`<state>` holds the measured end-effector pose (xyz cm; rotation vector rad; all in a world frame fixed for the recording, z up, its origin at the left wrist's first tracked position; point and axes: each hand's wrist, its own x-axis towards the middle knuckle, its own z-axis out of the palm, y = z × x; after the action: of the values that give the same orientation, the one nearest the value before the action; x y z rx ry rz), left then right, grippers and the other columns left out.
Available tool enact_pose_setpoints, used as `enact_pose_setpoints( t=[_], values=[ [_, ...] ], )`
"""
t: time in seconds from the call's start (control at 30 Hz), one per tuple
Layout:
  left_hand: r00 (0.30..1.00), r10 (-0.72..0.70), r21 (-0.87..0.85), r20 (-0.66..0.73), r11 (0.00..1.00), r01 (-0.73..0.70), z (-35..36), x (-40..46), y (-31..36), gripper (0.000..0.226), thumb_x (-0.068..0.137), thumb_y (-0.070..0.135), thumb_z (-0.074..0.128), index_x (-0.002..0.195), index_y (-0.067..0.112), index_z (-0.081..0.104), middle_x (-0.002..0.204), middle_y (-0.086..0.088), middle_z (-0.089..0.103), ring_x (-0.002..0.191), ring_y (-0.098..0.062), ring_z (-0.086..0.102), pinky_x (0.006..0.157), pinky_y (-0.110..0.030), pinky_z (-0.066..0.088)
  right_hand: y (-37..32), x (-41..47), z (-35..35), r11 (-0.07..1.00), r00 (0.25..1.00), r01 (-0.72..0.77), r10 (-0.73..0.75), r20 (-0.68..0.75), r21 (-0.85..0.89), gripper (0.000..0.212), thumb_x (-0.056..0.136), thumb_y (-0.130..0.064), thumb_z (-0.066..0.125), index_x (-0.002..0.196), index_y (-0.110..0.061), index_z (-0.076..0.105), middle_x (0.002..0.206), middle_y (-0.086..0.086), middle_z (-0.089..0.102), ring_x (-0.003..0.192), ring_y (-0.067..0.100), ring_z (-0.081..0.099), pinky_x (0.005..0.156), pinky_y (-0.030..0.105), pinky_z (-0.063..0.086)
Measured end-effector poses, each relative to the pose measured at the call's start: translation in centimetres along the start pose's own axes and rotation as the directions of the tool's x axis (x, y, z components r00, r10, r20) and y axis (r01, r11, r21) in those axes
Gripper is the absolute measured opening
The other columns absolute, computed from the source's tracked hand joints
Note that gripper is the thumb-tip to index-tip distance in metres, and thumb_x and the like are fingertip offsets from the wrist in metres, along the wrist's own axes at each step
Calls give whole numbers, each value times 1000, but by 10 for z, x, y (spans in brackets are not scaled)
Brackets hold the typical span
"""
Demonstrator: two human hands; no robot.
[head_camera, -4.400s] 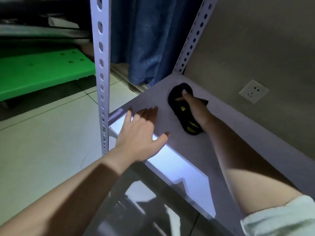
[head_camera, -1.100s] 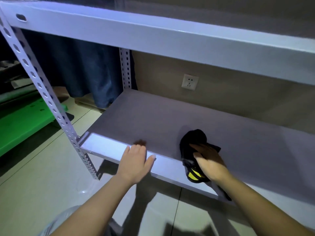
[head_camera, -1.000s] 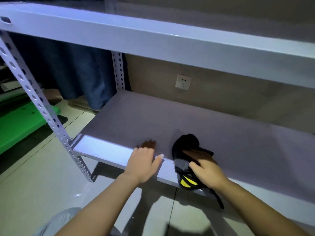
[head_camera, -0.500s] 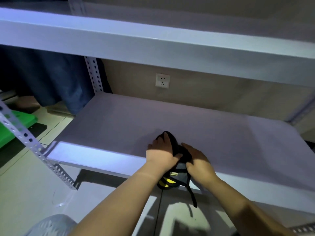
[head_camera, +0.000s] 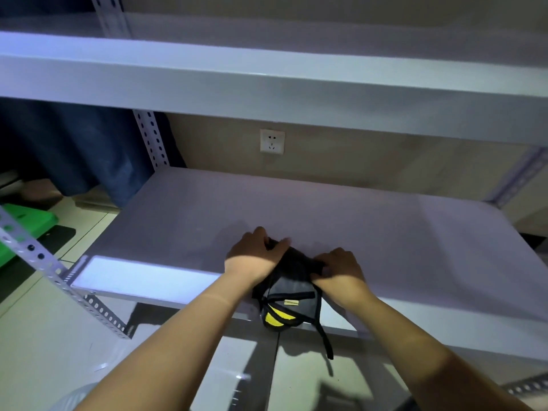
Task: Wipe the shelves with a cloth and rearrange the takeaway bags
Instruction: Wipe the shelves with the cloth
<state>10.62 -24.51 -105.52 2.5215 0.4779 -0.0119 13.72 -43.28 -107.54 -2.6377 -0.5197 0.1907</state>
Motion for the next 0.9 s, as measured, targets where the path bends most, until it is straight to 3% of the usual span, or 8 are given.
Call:
enact_pose_setpoints(
  t=[0.07,0.17,0.3,0.47,0.57,0.7,0.8,0.9],
  values=[
    [1000,-19,31,-17,999,20,0,-2,2,51,78,70,51,88,20,42,86,-2,53,80,-25,54,63,-32,37,-5,0,-4,995,1000,-7,5,20,101,21,80,-36,58,95,-25,67,95,2,63,92,25,58,68,27,40],
    [999,-50,-52,-4,997,50,-9,1,5,33,83,36,63,98,15,43,89,-3,54,88,-30,57,66,-32,41,-9,5,-12,985,999,9,-17,45,173,8,88,-24,55,95,-26,55,92,-1,64,86,23,59,68,29,43],
    [990,-42,-348,-131,938,-6,-47,13,5,36,81,5,61,115,12,52,99,-1,55,96,-24,57,75,-28,43,-4,22,-50,964,986,71,-29,-163,255,10,90,-16,56,89,-24,49,84,1,63,78,25,60,63,33,43],
    [925,242,-56,-294,961,-269,-94,21,20,19,80,2,51,77,10,68,80,-6,66,77,-22,57,59,-28,35,-17,40,-99,945,909,272,-190,-370,182,5,90,-11,59,93,-14,58,87,2,66,78,20,60,67,35,47],
    [882,278,-26,-380,950,-310,-101,16,19,21,81,0,47,78,-1,68,85,-16,65,77,-29,57,68,-36,45,-20,34,-100,920,868,376,-308,-389,110,8,90,-8,58,97,-12,58,96,4,69,79,21,63,64,31,49],
    [954,268,74,-133,963,-260,-78,12,-17,21,88,3,50,88,17,67,98,-5,62,93,-28,59,78,-33,46,-9,13,-71,966,964,258,-258,-71,-5,15,92,-17,57,107,-17,55,104,9,65,82,27,58,63,30,37],
    [967,230,153,113,957,-245,-51,-4,-47,24,82,10,53,93,26,67,101,2,66,94,-24,60,76,-27,45,-3,-15,-34,978,967,209,-210,145,17,16,87,-19,56,99,-29,55,90,3,64,75,22,55,62,30,40],
    [985,159,14,67,987,-161,-38,-20,-65,25,65,21,53,82,34,66,89,10,69,85,-20,61,68,-24,45,-7,-32,-15,975,979,139,-162,125,173,18,81,-21,56,80,-38,48,68,-6,58,63,12,55,59,29,48]
  ],
)
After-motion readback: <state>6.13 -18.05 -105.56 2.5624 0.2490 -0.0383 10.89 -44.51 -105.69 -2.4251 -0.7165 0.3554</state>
